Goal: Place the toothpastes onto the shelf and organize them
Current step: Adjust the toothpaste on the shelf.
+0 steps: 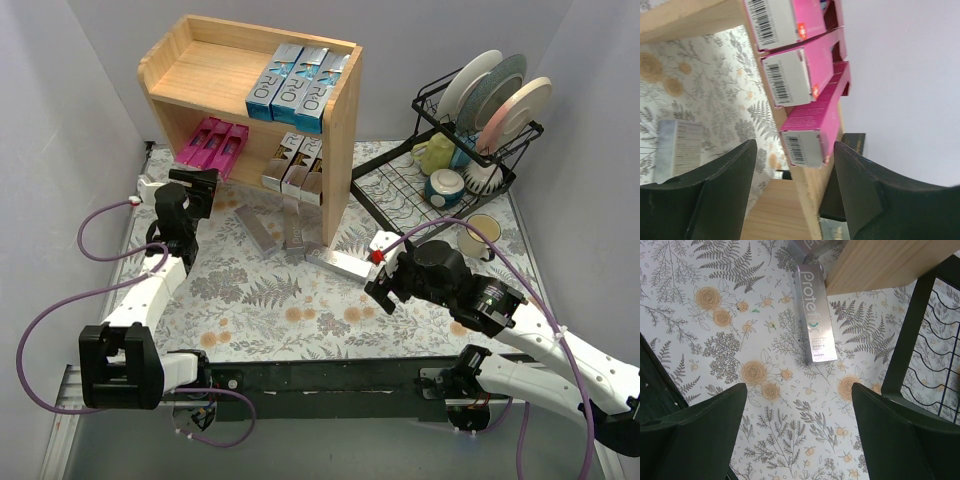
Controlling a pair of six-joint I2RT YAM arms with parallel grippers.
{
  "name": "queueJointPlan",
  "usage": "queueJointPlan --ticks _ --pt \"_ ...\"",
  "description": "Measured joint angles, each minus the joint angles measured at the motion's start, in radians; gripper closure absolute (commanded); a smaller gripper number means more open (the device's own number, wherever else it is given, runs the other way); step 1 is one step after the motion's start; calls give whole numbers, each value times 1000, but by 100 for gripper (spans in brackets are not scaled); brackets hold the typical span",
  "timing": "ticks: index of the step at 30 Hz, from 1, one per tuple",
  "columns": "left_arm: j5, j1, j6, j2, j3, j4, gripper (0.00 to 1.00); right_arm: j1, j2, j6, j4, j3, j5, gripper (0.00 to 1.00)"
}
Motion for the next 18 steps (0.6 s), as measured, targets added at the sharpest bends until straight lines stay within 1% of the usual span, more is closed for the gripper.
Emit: queueJointPlan --ticks 4,11,14,15,18 --pt "2 0 -43 5 0 40 40 0 -1 0 0 0 0 6" --pt "13 0 -106 36 0 92 48 0 -11 0 2 -4 4 6" --pt "20 0 -125 48 0 98 52 0 -14 0 4 -11 6 6" --pt "22 0 -127 51 0 100 56 0 -13 0 4 -13 7 6" --pt "24 0 -137 55 0 103 61 0 -14 0 5 -13 7 6"
